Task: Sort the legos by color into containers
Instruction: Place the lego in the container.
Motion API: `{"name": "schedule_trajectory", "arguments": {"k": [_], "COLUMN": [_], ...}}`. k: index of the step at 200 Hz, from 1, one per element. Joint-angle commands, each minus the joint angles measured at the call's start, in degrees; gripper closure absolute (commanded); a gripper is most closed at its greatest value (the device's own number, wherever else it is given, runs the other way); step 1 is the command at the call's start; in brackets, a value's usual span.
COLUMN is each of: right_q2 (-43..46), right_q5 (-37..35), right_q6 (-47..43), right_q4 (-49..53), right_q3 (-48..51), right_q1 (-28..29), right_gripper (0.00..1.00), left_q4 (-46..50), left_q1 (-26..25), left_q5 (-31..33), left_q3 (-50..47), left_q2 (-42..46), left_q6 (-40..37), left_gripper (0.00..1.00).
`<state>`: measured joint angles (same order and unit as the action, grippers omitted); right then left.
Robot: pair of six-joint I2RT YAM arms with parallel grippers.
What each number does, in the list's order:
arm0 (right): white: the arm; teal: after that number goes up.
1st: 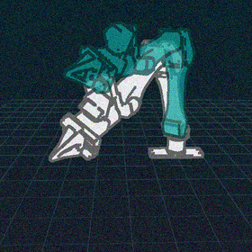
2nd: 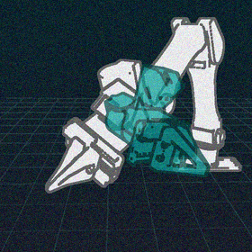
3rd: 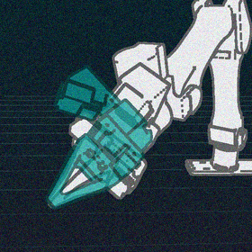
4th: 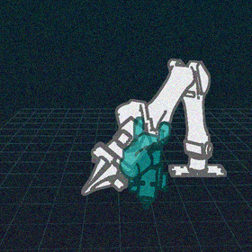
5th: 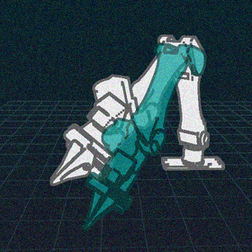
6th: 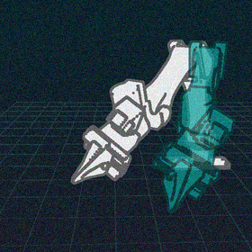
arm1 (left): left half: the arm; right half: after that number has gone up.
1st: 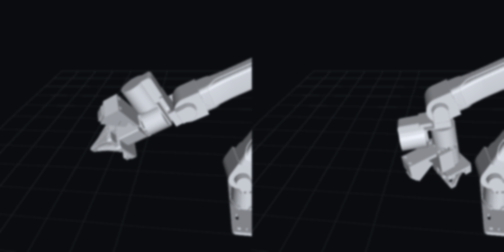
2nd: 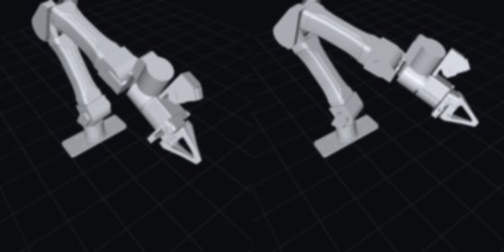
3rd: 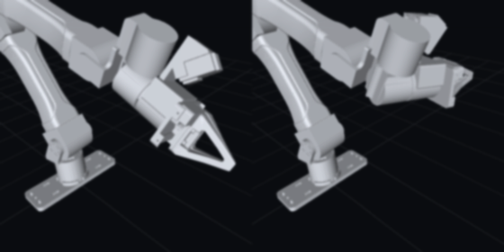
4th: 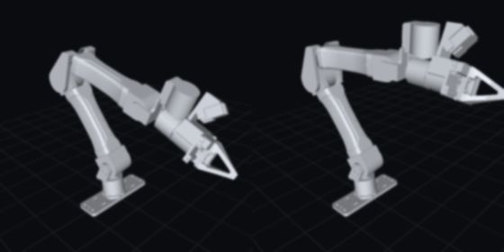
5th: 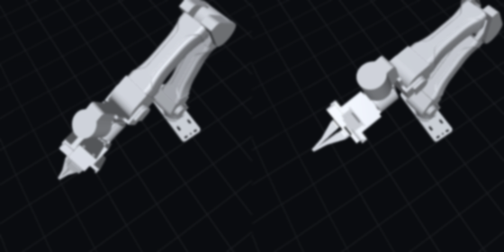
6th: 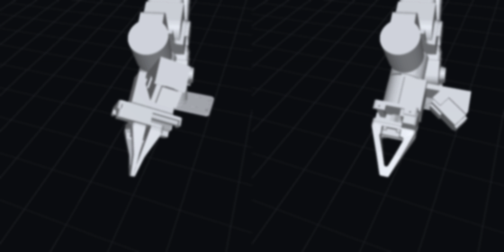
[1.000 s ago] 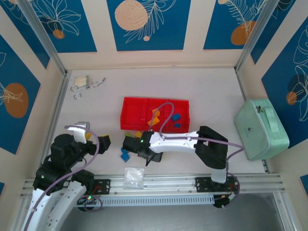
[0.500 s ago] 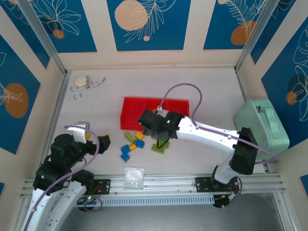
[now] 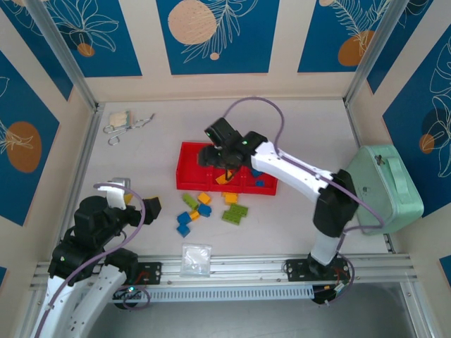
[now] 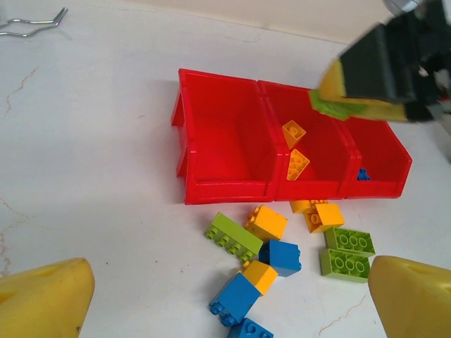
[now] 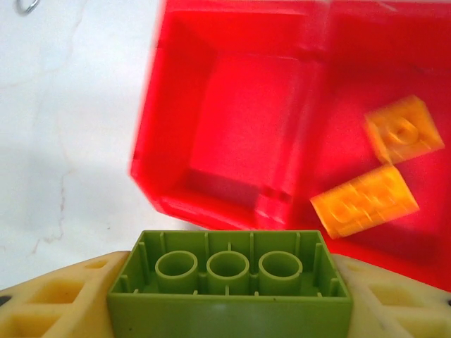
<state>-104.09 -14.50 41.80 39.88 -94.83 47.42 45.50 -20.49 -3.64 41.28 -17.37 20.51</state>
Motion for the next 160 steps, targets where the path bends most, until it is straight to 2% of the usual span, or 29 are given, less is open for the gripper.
{"name": "schedule_trajectory", "arguments": {"k": [1, 47, 94, 125, 160], "right_q2": [-5.88, -17.54, -23.77, -24.09, -23.49], "right_q5": [4.16, 8.43, 8.86, 8.08, 7.91], "right_q6": [-12.85, -15.96, -13.55, -12.53, -13.03], "right_q4": [0.99, 3.12, 4.59, 5.60, 6.48], "right_q3": [-8.39, -21.10, -24.13, -23.12, -22.94], "right_q1": [-0.13, -1.74, -1.89, -2.15, -2.24], "right_gripper": [0.52, 0.52, 0.51, 0.45, 0.26], "left_q4": [0.90, 1.24, 1.43, 1.39, 1.35], "left_q1": [-0.43, -0.43, -0.43, -0.44, -0.43], "left_q5": [1.83, 3.12, 3.72, 3.98, 3.90], "left_q3": [0.52, 0.58, 0.69, 0.65, 0.68], "left_q2": [0.40, 0.41, 0.48, 0.51, 0.33], "left_q6": [-0.08, 0.14, 0.33, 0.19, 0.21], "left_gripper": [0.01, 0.01, 0.01, 0.01, 0.01]}}
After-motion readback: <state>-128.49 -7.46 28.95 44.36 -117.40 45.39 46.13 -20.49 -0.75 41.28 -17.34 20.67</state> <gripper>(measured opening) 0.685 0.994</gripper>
